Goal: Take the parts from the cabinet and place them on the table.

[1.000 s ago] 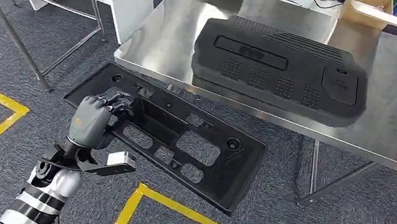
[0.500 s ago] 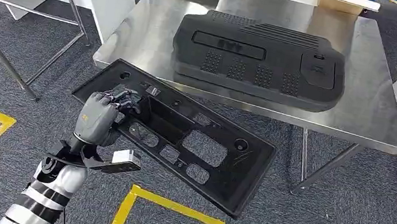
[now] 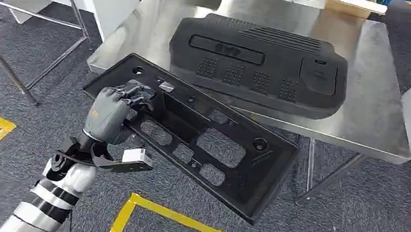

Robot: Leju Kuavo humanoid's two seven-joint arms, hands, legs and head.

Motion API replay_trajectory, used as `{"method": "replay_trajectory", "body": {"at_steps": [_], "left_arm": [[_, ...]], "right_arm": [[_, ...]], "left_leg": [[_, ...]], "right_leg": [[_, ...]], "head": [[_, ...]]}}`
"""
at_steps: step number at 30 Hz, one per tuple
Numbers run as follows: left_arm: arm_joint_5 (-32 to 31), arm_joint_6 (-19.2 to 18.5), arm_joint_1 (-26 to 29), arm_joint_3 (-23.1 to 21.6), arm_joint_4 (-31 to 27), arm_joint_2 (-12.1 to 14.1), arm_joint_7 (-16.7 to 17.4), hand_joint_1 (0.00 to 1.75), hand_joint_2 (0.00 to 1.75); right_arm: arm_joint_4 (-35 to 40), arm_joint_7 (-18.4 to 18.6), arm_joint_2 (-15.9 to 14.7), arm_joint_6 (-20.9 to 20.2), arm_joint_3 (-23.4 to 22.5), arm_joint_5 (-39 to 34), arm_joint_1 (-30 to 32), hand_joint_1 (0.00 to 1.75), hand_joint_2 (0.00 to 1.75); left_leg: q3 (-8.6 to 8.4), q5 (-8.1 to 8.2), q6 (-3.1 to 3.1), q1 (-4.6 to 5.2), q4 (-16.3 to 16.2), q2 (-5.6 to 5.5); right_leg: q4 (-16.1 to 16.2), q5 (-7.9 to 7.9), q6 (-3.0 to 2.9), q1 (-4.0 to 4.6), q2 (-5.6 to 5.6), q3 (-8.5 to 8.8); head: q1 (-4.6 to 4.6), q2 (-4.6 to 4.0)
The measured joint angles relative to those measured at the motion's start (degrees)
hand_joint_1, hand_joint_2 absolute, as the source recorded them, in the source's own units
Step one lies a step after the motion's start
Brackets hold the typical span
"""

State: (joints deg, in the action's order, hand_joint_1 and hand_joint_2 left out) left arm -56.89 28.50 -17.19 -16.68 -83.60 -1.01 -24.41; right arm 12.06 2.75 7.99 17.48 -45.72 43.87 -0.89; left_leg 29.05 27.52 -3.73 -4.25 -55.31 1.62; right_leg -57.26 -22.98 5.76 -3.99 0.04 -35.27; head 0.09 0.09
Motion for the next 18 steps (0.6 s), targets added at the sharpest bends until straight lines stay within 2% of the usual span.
{"method": "replay_trajectory", "body": {"at_steps": [1,2,3,4,5,7,8,9,10,11,13,14,15,16,17,18], "left_arm": [[0.0,0.0,-0.1,0.0,0.0,0.0,0.0,1.75,1.75],[0.0,0.0,-0.1,-0.1,0.0,0.0,-0.1,1.75,1.75],[0.1,0.0,-0.1,-0.1,0.0,0.0,-0.1,1.75,1.75],[0.0,0.0,-0.1,-0.2,0.0,0.0,-0.1,1.75,1.75],[0.1,0.0,-0.2,-0.2,0.0,-0.1,-0.1,1.75,1.75],[0.1,0.0,-0.3,-0.3,0.0,-0.1,-0.1,1.75,1.75],[0.1,0.0,-0.2,-0.3,0.0,-0.1,-0.1,1.75,1.75],[0.1,0.0,0.0,-0.3,0.1,-0.1,-0.1,1.75,1.75],[0.1,0.0,0.0,-0.3,0.1,-0.1,-0.1,1.75,1.75],[0.1,0.0,0.0,-0.3,0.1,0.0,-0.1,1.75,1.75],[0.1,0.0,-0.3,-0.3,0.1,-0.1,-0.1,1.75,1.75],[0.1,0.0,-0.4,-0.3,0.1,-0.1,-0.1,1.75,1.75],[0.1,0.0,-0.6,-0.3,0.1,-0.1,-0.1,1.75,1.75],[0.1,0.0,-0.5,-0.3,0.1,-0.1,-0.1,1.75,1.75],[0.1,0.0,-0.6,-0.4,0.1,-0.2,-0.1,1.75,1.75],[0.1,0.0,-0.7,-0.4,0.1,-0.2,-0.1,1.75,1.75]], "right_arm": [[-0.1,0.0,0.0,0.1,0.0,0.0,0.1,0.0,0.0],[-0.1,0.0,-0.1,0.1,0.0,0.0,0.0,0.0,0.0],[0.0,0.0,-0.2,0.1,0.0,0.0,-0.1,0.0,0.0],[-0.1,0.0,-0.1,0.1,0.0,0.0,0.1,0.0,0.0],[-0.1,0.0,-0.1,0.1,0.0,0.0,0.2,0.0,0.0],[-0.1,0.0,-0.1,0.1,0.0,0.0,0.1,0.0,0.0],[-0.1,0.0,-0.1,0.1,0.0,0.0,0.1,0.0,0.0],[-0.1,0.0,-0.1,0.1,0.0,0.0,0.2,0.0,0.0],[-0.1,0.0,-0.1,0.0,0.0,0.0,0.2,0.0,0.0],[-0.1,0.0,-0.1,0.0,0.0,0.1,0.2,0.0,0.0],[-0.1,0.0,0.0,0.0,0.0,0.2,0.1,0.0,0.0],[-0.1,0.0,0.2,0.0,0.0,0.2,0.0,0.0,0.0],[-0.1,0.0,0.1,0.0,0.0,0.3,-0.1,0.0,0.0],[-0.1,0.0,0.1,0.0,0.0,0.4,-0.1,0.0,0.0],[-0.1,0.0,0.0,0.0,0.0,0.4,-0.1,0.0,0.0],[-0.1,0.0,0.0,0.0,0.0,0.5,-0.1,0.0,0.0]], "left_leg": [[-0.41,-0.2,-0.17,0.0,0.5,0.02],[-0.62,-0.33,-0.33,-0.03,0.6,0.03],[-0.74,0.07,-0.56,-0.46,0.5,0.15],[-0.33,1.33,-0.16,-0.67,-1.0,-0.08],[1.55,3.25,0.34,-0.25,-4.7,-0.42],[7.69,7.56,1.12,0.85,-15.7,-1.07],[10.27,8.46,1.62,1.28,-19.8,-1.19],[11.73,7.96,2.26,1.71,-21.3,-1.23],[11.7,6.13,3.09,2.13,-20.0,-1.25],[10.6,3.4,4.03,2.63,-16.7,-1.3],[6.7,-2.42,5.99,3.68,-7.1,-1.93],[5.88,-2.08,6.47,4.13,-5.4,-2.26],[5.67,-1.84,5.89,4.08,-4.2,-2.12],[5.83,-1.92,5.7,4.28,-4.3,-2.13],[5.93,-1.91,5.71,4.52,-4.3,-2.13],[5.73,-2.08,5.86,4.34,-3.8,-2.15]], "right_leg": [[-0.4,-0.27,-0.98,0.01,0.05,-0.27],[-1.0,-0.43,-1.46,0.17,0.15,-0.37],[-1.2,-0.75,-2.01,0.69,0.42,-0.2],[-1.1,-0.87,-2.62,0.55,0.47,0.02],[-1.1,-0.92,-2.73,0.84,0.53,0.22],[-1.1,-1.19,-3.41,1.44,0.61,0.26],[-1.1,-1.33,-3.62,1.9,0.7,0.39],[-1.1,-1.52,-3.91,2.34,0.9,0.6],[-1.1,-1.65,-4.09,2.74,1.1,0.93],[-1.1,-1.83,-4.33,3.06,1.28,1.31],[-1.1,-2.17,-4.76,3.46,1.6,2.11],[-1.2,-2.37,-4.6,4.19,1.71,2.08],[-1.3,-2.37,-4.56,4.07,1.78,1.77],[-1.2,-2.27,-4.4,3.93,1.8,1.49],[-1.1,-2.31,-4.2,3.69,1.8,1.4],[-1.1,-2.37,-3.91,3.81,1.79,1.5]], "head": [[-0.44,0.0],[-0.55,0.0],[-0.72,0.0],[-0.94,0.0],[-1.07,0.0],[-1.21,0.0],[-1.16,0.0],[-1.14,0.0],[-1.18,0.0],[-1.14,0.0],[-1.12,0.0],[-0.88,0.0],[-1.01,0.0],[-0.9,0.0],[-1.01,0.0],[-0.97,0.0]]}}
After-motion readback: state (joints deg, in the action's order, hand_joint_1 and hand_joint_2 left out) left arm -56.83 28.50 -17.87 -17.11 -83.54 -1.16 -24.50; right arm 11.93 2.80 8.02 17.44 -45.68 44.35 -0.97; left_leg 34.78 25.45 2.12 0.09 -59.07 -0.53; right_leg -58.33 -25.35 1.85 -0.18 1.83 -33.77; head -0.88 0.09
